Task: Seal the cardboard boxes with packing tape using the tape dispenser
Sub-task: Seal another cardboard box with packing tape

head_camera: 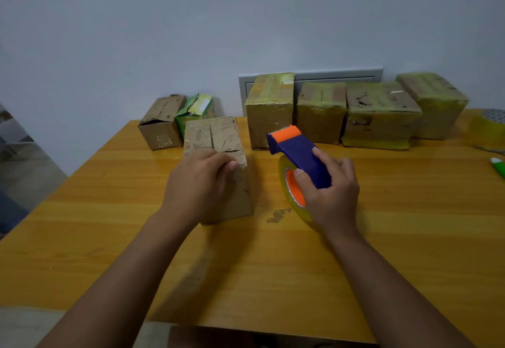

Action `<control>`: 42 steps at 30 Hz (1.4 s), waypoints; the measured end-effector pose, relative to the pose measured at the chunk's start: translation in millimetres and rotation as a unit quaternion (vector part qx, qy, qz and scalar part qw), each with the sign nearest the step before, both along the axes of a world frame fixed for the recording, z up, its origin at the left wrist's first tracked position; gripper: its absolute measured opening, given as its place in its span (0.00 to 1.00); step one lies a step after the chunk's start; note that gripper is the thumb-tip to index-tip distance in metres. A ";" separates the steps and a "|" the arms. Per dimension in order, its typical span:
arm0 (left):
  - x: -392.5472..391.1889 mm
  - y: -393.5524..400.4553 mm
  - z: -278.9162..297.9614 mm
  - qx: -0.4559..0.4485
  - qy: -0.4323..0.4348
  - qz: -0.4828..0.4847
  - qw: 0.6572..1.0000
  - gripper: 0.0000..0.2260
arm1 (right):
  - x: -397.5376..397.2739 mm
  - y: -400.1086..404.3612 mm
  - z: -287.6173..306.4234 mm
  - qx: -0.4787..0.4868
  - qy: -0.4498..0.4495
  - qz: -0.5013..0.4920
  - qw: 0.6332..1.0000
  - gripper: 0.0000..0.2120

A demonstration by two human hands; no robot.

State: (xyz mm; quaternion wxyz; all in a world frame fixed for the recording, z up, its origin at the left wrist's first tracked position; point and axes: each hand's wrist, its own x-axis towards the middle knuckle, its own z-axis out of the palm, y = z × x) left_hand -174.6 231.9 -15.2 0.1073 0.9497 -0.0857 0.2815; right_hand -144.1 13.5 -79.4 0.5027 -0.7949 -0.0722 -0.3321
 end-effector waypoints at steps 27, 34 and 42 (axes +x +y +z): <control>-2.9 27.1 -13.9 -0.090 0.005 -0.022 0.996 0.16 | -0.4 -1.4 0.5 -0.012 0.005 0.005 1.000 0.29; 1.3 27.8 -31.0 -0.170 -0.029 -0.037 0.984 0.17 | -0.5 -2.1 -0.1 -0.003 0.002 0.007 1.000 0.29; 2.5 11.8 -29.4 -0.175 -0.036 0.034 0.983 0.17 | 0.2 -1.0 0.2 -0.008 0.002 0.006 1.000 0.29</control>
